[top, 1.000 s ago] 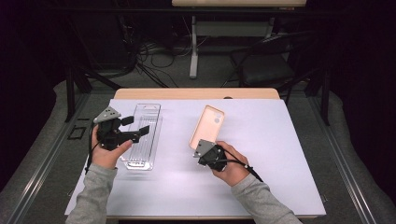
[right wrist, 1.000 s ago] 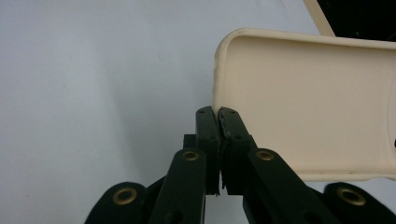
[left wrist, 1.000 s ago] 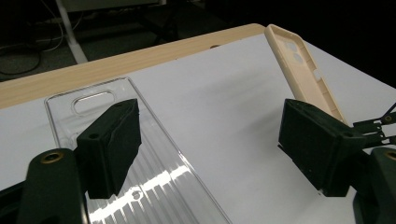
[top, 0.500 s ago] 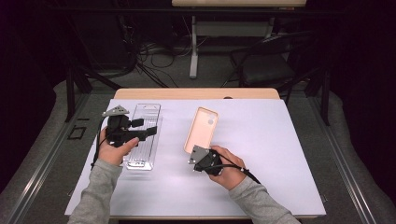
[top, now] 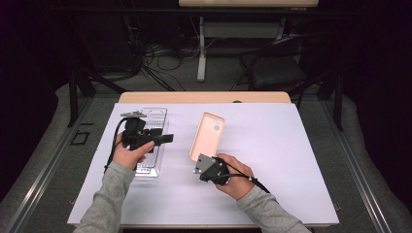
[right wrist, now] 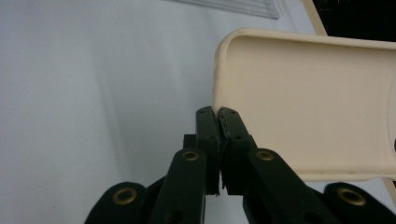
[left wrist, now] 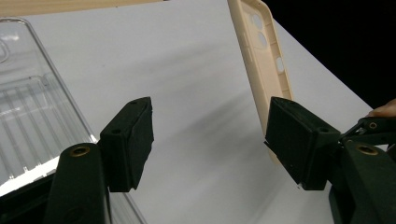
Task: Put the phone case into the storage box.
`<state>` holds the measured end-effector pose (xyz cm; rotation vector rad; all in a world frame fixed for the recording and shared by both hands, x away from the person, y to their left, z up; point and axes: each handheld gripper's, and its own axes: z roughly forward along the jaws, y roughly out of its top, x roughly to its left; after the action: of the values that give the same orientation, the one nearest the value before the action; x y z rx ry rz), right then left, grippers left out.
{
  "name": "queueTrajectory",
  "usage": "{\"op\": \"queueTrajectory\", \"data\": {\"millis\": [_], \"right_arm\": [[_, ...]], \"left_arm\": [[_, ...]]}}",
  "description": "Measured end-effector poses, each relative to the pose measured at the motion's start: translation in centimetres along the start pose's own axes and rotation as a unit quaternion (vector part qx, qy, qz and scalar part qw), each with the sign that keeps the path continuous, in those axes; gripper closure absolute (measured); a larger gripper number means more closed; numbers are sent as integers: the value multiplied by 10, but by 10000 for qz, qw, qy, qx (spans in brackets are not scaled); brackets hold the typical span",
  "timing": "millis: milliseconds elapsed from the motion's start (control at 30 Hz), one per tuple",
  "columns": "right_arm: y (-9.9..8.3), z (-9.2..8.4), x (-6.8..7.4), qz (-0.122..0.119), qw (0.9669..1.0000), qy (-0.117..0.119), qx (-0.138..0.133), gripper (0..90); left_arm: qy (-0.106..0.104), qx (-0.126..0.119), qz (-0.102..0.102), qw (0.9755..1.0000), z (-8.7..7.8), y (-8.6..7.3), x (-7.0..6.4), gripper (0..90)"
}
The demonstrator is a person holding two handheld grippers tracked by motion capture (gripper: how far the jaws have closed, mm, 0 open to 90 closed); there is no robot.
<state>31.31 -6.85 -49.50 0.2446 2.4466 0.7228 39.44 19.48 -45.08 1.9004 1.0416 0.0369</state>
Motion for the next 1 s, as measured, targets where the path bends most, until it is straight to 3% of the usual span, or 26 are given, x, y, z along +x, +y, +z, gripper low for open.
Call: {"op": "queueTrajectory", "data": {"millis": [300,533,800,1000], "right_arm": [[6,-3,9,-291,9992,-173,-214,884],[10,-5,19,-357,9986,-293,-256,884],[12,-3,26,-445,9982,-281,-300,884],[13,-2,29,-488,9979,-283,-319,884]], "left_arm": [[-105,-37,62,9999,2,-1,-8,322],[-324,-30,97,9994,6,-2,-17,338],[-284,148,84,9995,16,-4,-22,357],[-337,131,39,9993,17,-4,-23,405]]}}
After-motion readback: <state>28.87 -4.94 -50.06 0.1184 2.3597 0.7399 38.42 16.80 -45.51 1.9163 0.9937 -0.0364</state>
